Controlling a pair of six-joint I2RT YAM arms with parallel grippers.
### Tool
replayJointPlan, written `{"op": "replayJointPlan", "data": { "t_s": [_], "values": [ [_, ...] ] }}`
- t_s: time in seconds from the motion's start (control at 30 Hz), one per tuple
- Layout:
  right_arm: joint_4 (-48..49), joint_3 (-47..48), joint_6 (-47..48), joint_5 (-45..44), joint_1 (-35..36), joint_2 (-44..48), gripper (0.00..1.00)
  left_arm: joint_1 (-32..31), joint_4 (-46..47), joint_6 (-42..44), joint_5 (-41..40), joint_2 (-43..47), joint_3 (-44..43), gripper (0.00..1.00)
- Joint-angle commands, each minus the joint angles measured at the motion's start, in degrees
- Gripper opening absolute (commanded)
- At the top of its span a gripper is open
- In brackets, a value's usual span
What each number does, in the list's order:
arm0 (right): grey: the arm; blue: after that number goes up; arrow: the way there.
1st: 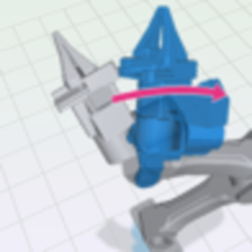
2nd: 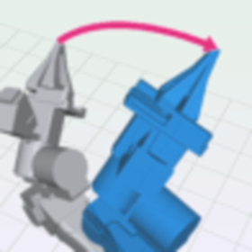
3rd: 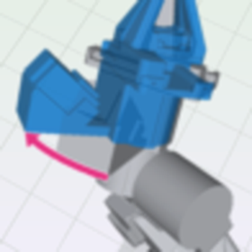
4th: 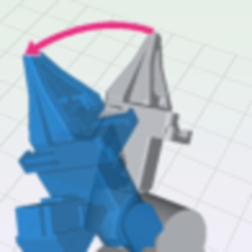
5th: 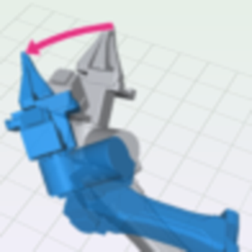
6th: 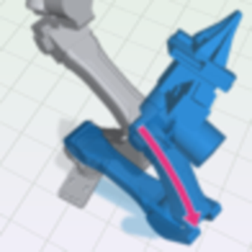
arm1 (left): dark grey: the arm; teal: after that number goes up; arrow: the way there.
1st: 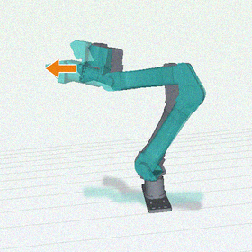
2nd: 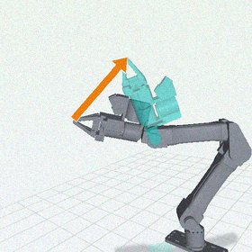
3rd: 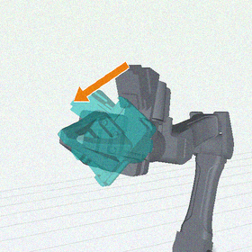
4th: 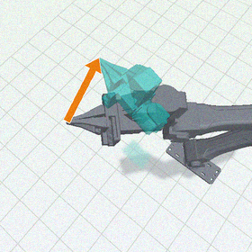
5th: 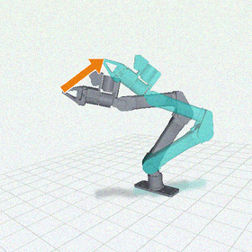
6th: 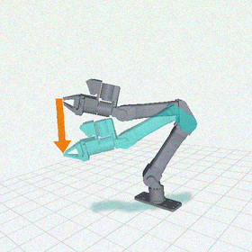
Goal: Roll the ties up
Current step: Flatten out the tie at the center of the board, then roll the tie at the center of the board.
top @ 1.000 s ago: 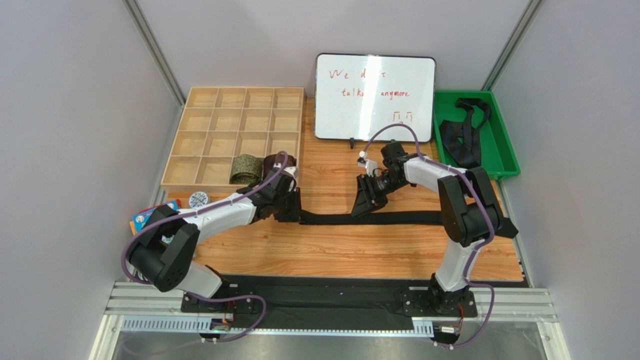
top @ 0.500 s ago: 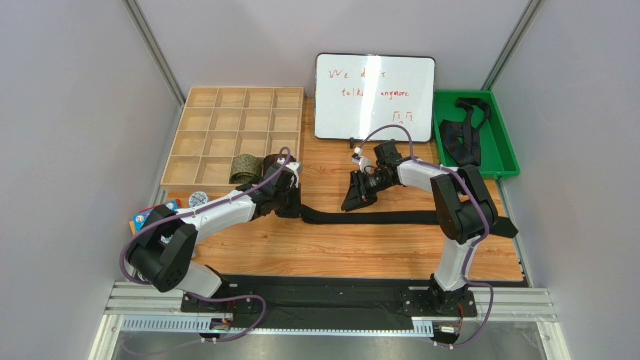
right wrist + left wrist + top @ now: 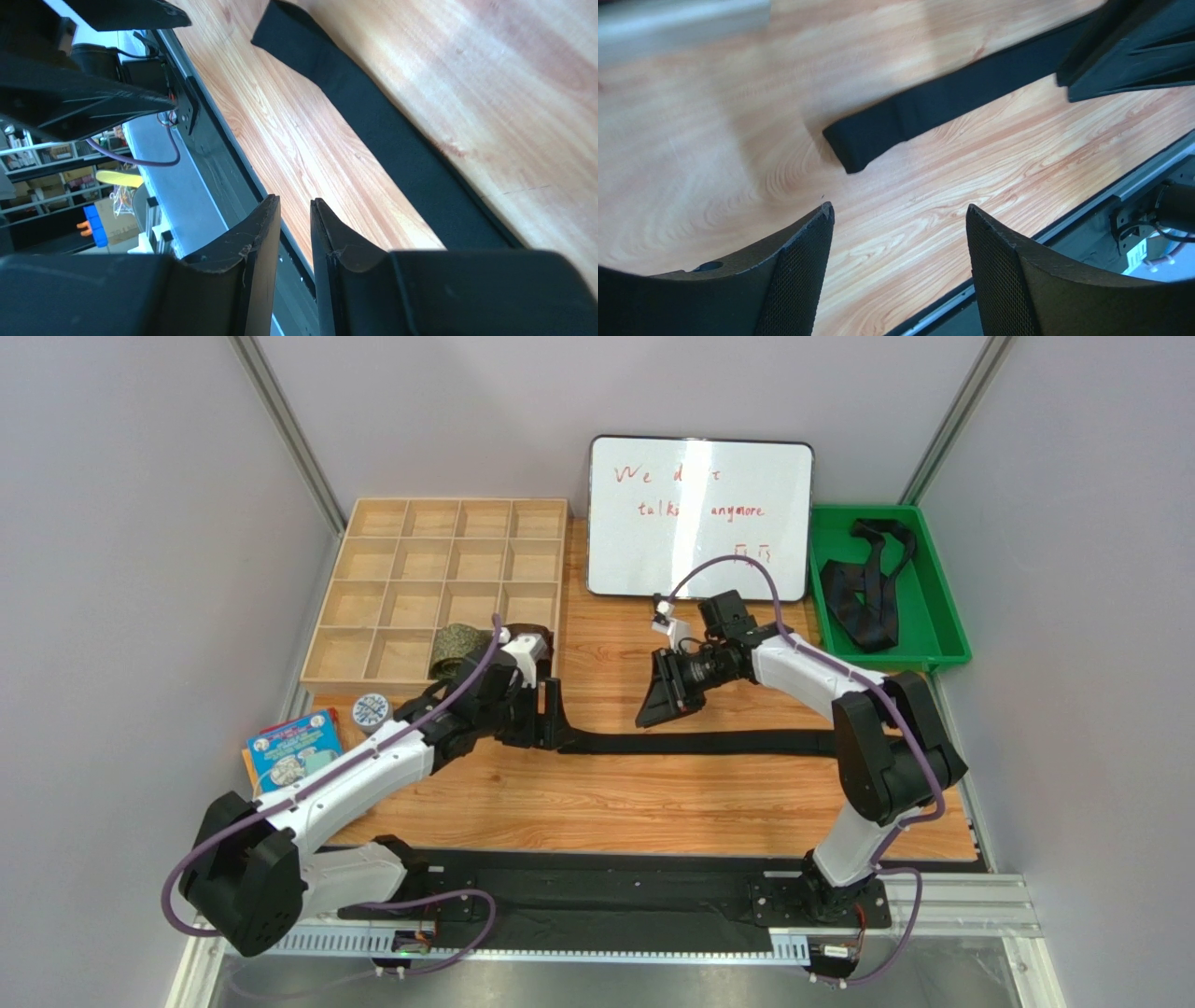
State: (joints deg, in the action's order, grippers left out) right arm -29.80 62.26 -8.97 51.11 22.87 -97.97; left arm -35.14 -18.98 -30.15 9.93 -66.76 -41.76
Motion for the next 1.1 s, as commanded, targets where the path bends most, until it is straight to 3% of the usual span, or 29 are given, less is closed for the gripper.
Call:
{"op": "replayJointPlan", "data": {
  "t_s": [0.0,0.17,0.33,0.77,1.07],
  "values": [
    [-6.5,1.6,4.2,0.1,0.9,-0.6,0.28,0.2,1.8,-10.6,-1.6,0.7,3.8,0.73],
    [-10.2,1.0,6.2,-0.7,2.3,1.7,0.3,0.2,1.7,-12.7,-2.4,0.5,1.3,0.63],
    [-4.0,-0.4,1.5,-2.5,3.3,-0.3,0.29,0.1,4.7,-14.8,-0.1,-7.1,0.4,0.55],
    [-0.1,6.2,-2.2,-3.3,3.1,-11.5,0.28,-0.1,5.1,-9.1,-2.2,-16.8,-6.0,0.49],
    [0.7,7.1,-4.1,-2.8,3.2,-15.0,0.28,0.7,0.3,-7.9,-4.9,-16.6,-6.4,0.46]
  ]
}}
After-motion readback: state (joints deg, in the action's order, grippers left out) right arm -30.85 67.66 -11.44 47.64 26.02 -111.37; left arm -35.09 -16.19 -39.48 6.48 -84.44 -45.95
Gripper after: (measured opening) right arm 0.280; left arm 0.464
